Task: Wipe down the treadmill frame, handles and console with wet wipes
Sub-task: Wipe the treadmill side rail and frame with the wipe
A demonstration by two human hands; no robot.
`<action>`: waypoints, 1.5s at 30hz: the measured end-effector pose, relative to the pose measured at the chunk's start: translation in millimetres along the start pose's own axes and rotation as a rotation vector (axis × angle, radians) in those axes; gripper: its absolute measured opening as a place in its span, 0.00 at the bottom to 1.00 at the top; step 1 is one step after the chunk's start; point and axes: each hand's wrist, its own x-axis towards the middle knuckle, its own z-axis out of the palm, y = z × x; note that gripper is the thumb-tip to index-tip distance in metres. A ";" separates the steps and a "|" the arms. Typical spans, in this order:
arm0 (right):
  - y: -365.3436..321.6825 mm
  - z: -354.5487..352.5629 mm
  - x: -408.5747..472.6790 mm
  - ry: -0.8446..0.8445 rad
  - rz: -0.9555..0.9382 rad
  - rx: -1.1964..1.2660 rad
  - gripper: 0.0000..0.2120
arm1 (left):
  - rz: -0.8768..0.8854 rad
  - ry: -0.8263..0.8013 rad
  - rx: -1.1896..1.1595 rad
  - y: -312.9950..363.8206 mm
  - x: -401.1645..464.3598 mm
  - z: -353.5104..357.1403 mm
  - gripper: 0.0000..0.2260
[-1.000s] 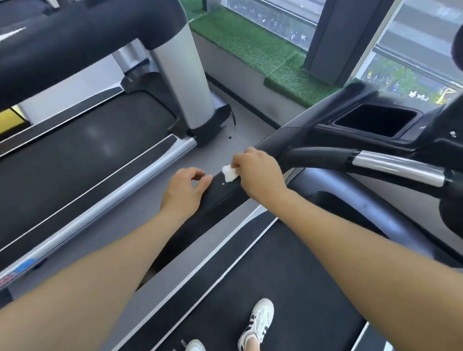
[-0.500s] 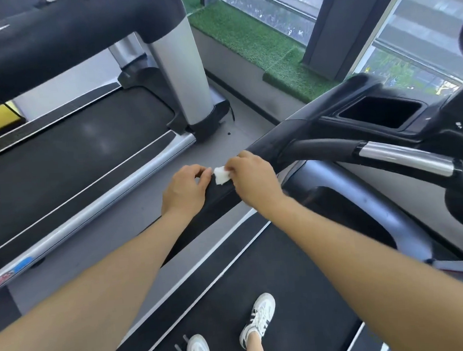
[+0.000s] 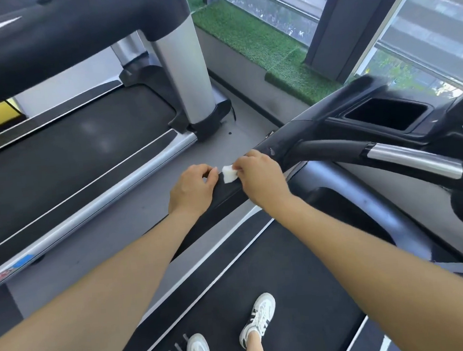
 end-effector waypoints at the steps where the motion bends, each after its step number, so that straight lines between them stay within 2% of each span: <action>1: 6.4 -2.3 5.9 -0.017 -0.025 -0.037 0.12 | 0.003 -0.001 -0.003 0.0 -0.1 -0.4 0.14; 6: 39.6 -22.3 30.8 0.009 0.124 -0.153 0.13 | 0.015 0.004 -0.014 -0.5 -1.3 -1.4 0.15; 12: -5.5 -9.0 1.2 -0.102 -0.143 -0.115 0.16 | -0.009 0.008 -0.019 0.6 -1.4 -1.1 0.15; 15: -1.6 -11.5 1.0 -0.148 -0.222 -0.089 0.18 | -0.009 0.009 -0.017 1.4 -2.2 -1.3 0.14; 17: 12.1 -19.3 7.2 -0.165 -0.232 -0.130 0.18 | -0.007 0.011 -0.007 1.4 -2.6 -2.1 0.15; 21: 22.1 -24.7 12.2 -0.092 -0.101 -0.171 0.17 | -0.002 0.024 -0.005 1.0 -3.5 -1.6 0.15; 24: -8.2 -13.4 -1.1 -0.113 -0.250 -0.124 0.12 | -0.011 0.030 -0.002 1.6 -3.0 -1.7 0.15; 27: -11.4 -10.6 -3.8 -0.112 -0.350 -0.059 0.13 | -0.010 0.020 -0.015 1.9 -2.9 -1.4 0.15; 30: 11.5 -19.4 8.1 -0.155 -0.312 -0.158 0.17 | -0.015 0.019 -0.009 1.7 -2.7 -1.4 0.15; 32: 16.9 -21.0 11.3 -0.126 -0.263 -0.177 0.17 | -0.013 0.021 -0.008 1.4 -2.2 -1.2 0.15; 36: 5.5 -1.9 -2.1 -0.087 -0.336 -0.091 0.11 | -0.025 0.026 -0.004 1.4 -1.7 -0.9 0.15; 40: 8.8 -7.6 -4.1 -0.103 -0.364 -0.137 0.13 | -0.025 0.018 -0.005 1.9 -2.3 -0.7 0.15; 45: -2.6 -17.0 14.7 -0.127 -0.219 -0.225 0.15 | -0.018 0.012 0.002 1.4 -2.1 0.1 0.15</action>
